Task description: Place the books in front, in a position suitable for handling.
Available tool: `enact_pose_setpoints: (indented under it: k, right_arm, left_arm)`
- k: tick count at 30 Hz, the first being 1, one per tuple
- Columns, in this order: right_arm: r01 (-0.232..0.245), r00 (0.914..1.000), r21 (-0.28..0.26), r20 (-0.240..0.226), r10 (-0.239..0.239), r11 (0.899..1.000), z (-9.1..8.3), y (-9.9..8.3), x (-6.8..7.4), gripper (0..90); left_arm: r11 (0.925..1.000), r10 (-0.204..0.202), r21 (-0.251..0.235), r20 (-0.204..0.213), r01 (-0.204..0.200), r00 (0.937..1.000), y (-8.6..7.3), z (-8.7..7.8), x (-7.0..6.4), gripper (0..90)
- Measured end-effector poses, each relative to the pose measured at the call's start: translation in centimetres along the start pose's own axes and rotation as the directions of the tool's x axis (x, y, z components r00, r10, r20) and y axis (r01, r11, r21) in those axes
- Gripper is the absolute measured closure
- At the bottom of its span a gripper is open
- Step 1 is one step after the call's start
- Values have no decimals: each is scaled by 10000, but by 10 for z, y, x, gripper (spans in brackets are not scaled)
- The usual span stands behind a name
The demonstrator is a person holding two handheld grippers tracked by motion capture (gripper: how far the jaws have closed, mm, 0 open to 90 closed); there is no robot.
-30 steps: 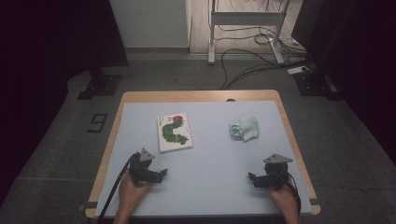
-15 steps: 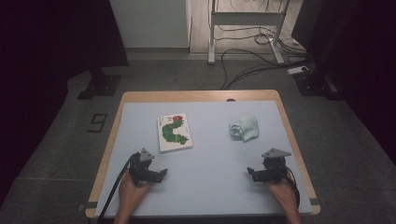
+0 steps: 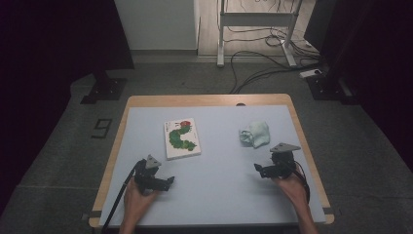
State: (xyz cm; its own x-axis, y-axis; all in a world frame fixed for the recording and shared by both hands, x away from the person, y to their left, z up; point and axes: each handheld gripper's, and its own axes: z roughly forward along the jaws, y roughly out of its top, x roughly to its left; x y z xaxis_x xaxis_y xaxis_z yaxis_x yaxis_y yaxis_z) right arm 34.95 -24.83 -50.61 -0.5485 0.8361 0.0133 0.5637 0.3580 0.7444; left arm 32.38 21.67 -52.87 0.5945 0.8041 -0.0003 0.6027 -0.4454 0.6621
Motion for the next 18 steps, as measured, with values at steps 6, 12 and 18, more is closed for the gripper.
enact_pose_setpoints:
  k: [6,12,18]
  right_arm:
    - [138,9998,-74,-126,-139,9999,4,13,-5,22]
    - [85,9999,-142,-64,-86,9999,9,23,-12,40]
    - [117,9998,-185,186,-114,9998,15,34,-19,75]
  left_arm:
    - [10000,-9,6,4,9,10000,0,0,0,1]
    - [10000,-14,6,4,14,10000,0,0,0,1]
    - [10000,-21,7,-3,21,10000,0,0,0,1]
